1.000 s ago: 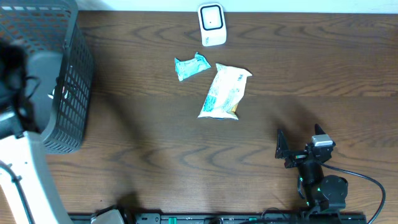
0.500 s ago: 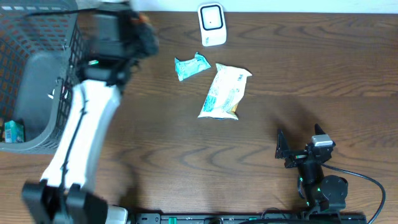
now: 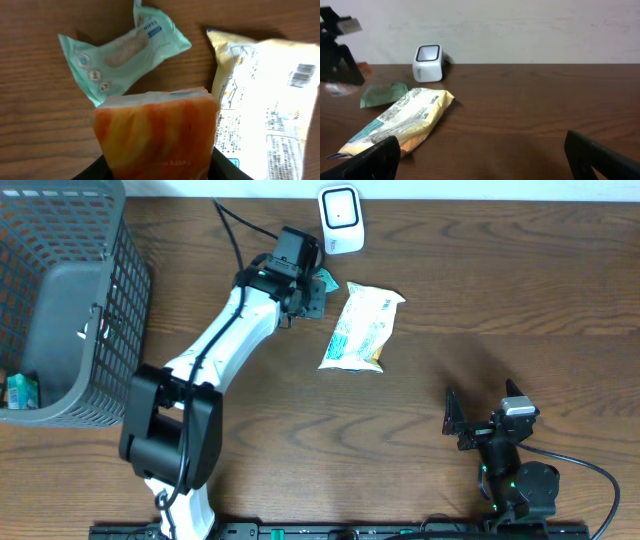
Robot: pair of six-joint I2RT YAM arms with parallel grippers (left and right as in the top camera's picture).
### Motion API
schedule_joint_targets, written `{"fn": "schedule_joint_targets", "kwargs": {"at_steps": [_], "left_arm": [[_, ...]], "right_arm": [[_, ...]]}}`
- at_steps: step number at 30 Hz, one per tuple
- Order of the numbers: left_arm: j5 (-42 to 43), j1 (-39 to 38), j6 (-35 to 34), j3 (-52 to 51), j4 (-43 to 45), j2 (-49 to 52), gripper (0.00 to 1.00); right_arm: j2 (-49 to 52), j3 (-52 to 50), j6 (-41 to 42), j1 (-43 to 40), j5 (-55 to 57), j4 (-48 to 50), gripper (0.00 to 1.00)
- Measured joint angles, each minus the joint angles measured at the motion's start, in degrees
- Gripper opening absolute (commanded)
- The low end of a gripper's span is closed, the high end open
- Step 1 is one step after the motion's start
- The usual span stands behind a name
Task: Scan the item barcode
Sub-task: 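Carry the orange tissue pack out and drop it beside the snack bag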
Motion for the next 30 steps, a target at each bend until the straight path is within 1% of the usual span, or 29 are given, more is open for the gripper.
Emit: {"fn": "schedule_joint_targets", "kwargs": {"at_steps": [1,2,3,5,13,18,20,23,27,30], "left_arm": [[0.1,-0.1,0.2,0.0,0.0,0.4,0.68],[0.3,-0.1,0.2,0.0,0.0,0.8,0.81],[0.5,-0.1,0.2,0.0,0.0,1.3,0.89],[0.9,-0.1,0.3,0.0,0.1,1.7,0.95],[1.8,0.1,0.5,0.0,2.1,1.7,0.96],[1.2,3.0,0.5,0.0,1.9,-0.9,0.96],[0.8,5.4,0.5,0.0,2.0,-4.1,0.96],[0.5,10.5,0.5,0.3,2.0,-11.7,0.96],[0.3,19.7,0.5,2.6,2.0,-22.0,0.96],[-0.6,27.5,0.5,3.5,2.2,-27.7,0.97]], "right_arm": [[0.0,0.0,0.0,0.0,0.0,0.0,0.99],[0.0,0.0,0.0,0.0,0.0,0.0,0.99],[0.0,0.0,0.0,0.0,0.0,0.0,0.99],[0.0,0.0,0.0,0.0,0.0,0.0,0.99],[0.0,0.0,0.0,0.0,0.0,0.0,0.99],[0.0,0.0,0.0,0.0,0.0,0.0,0.99],[0.0,0.0,0.0,0.0,0.0,0.0,0.99],[0.0,0.0,0.0,0.0,0.0,0.0,0.99],[0.0,0.0,0.0,0.0,0.0,0.0,0.99],[0.0,0.0,0.0,0.0,0.0,0.0,0.99]]}}
